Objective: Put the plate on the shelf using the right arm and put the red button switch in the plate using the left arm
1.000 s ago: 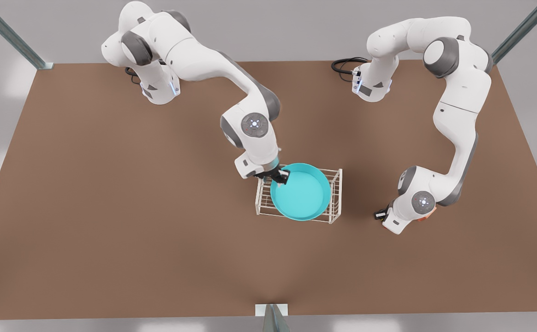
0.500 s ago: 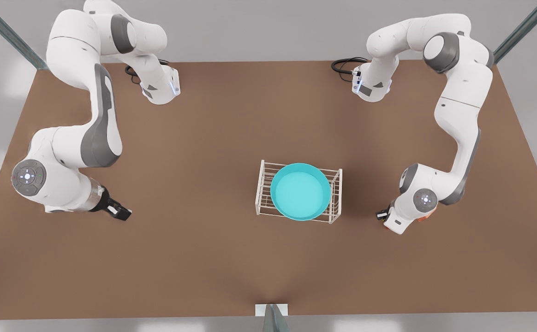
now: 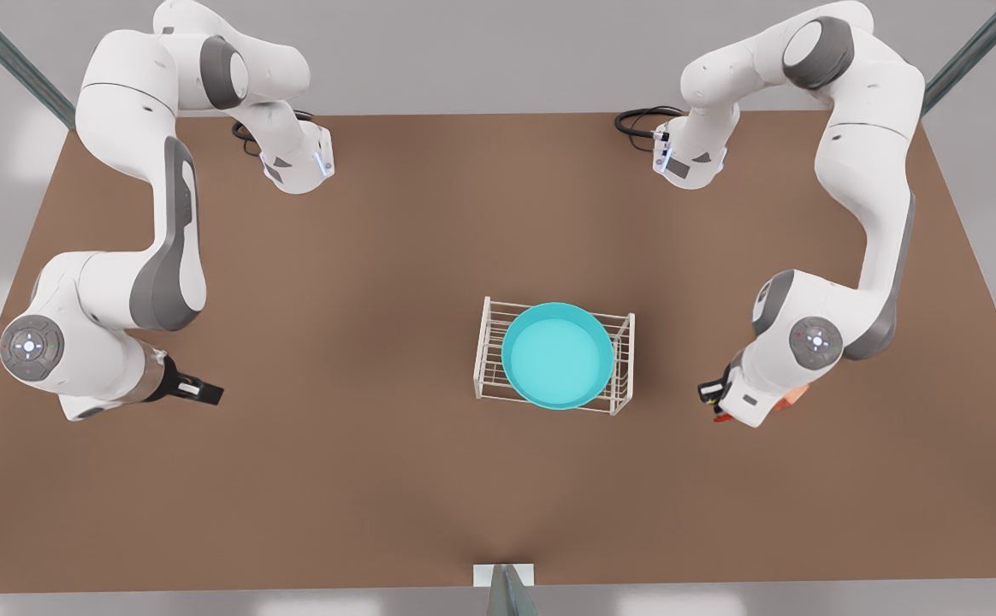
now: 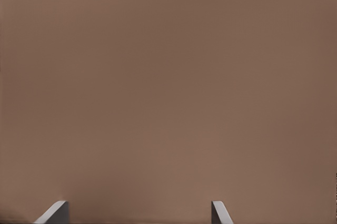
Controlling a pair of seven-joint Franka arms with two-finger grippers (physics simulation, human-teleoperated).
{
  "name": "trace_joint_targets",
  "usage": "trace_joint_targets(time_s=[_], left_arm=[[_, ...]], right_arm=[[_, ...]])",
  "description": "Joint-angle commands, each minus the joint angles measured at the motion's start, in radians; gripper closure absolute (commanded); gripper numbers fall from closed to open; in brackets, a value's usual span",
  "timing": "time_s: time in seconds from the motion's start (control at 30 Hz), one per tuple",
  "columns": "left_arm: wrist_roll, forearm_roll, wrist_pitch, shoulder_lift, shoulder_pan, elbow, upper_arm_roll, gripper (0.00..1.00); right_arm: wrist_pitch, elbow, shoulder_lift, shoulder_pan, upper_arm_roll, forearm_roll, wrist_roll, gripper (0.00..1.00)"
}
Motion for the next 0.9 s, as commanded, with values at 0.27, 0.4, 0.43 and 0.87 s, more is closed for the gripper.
trace_joint_targets(time_s=[0.27, 0.4, 0.43, 0.87], left_arm=[[-0.284, -0.032, -0.175, 0.004, -0.029, 0.084, -0.156, 0.56], [-0.412, -0.032, -0.166, 0.015, -0.095, 0.119, -0.179, 0.55], [-0.458, -0.032, -0.161, 0.023, -0.126, 0.141, -0.179, 0.56], [-0.724, 0.011, -0.008, 0.096, -0.370, 0.103, -0.118, 0.49]], right_arm=[[0.002, 0.001, -0.001, 0.000, -0.001, -0.001, -0.332, 0.00], [0.002, 0.001, -0.001, -0.001, -0.002, -0.001, -0.332, 0.00], [0.002, 0.001, -0.001, -0.001, -0.002, -0.001, -0.332, 0.00], [0.004, 0.002, -0.001, -0.001, -0.002, -0.001, -0.333, 0.00]])
